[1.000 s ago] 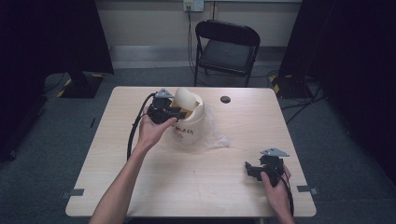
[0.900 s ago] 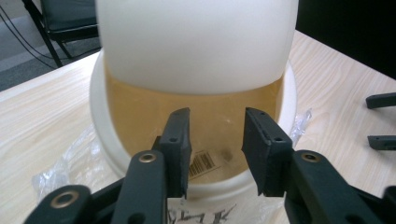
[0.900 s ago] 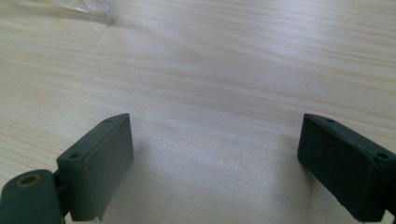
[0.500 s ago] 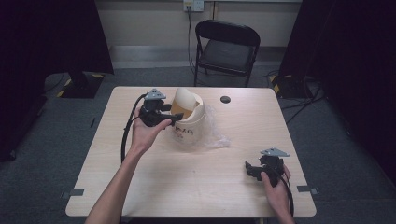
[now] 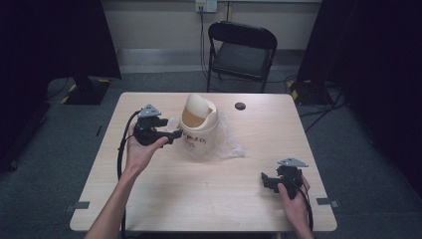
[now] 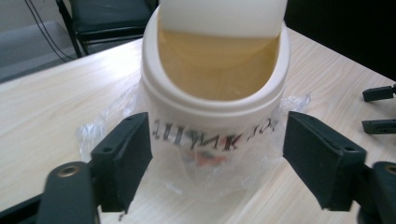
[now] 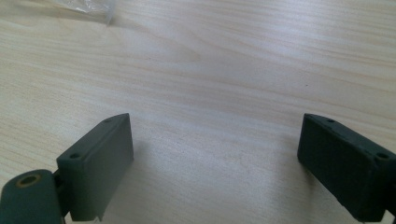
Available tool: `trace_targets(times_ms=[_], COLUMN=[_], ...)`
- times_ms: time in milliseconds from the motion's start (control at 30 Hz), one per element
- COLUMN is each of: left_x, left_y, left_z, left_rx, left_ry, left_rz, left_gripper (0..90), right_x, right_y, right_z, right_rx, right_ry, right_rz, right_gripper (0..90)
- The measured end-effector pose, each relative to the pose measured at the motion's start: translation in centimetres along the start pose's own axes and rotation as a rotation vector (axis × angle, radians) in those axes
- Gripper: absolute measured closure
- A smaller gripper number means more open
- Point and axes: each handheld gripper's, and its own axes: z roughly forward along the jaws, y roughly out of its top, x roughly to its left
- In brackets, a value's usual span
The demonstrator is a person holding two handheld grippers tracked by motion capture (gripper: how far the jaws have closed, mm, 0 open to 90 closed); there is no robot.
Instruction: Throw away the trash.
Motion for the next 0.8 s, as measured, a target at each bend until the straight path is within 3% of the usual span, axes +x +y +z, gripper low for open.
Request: trace_targets(times_ms=[167,300,400,600,733,800], left_x=[0.3,0.5,0.5,0.6,0.3,0.4], left_y=[-1.1,-1.9,-2.6,-4.2,-5.5,-6.4], left_z=[-1.1,-2.3,-3.0,-4.4,-5.1,-5.3], left_rx=[0.026,0.009,0.010,0.007,0.013,0.026], left_ry=[0.015,0.022,0.036,0.056,0.079,0.079], left_rz=[0.002,-0.008,0.013,-0.014,0.010,-0.012], left_gripper=[20.0,19.3,17.4,16.5,16.8,17.1], right_x=[0.0,0.0,0.0,0.0,0.0,0.0], right_y=[0.0,0.0,0.0,0.0,0.0,0.0], right_z=[0.0,0.0,0.0,0.0,0.0,0.0], right_rx=[0.000,0.000,0.000,0.000,0.000,0.000], right_ry=[0.000,0.000,0.000,0.000,0.000,0.000], right_rz=[0.000,0.000,0.000,0.000,0.000,0.000], right_gripper=[9.7,9.7,9.7,9.7,9.7,9.7])
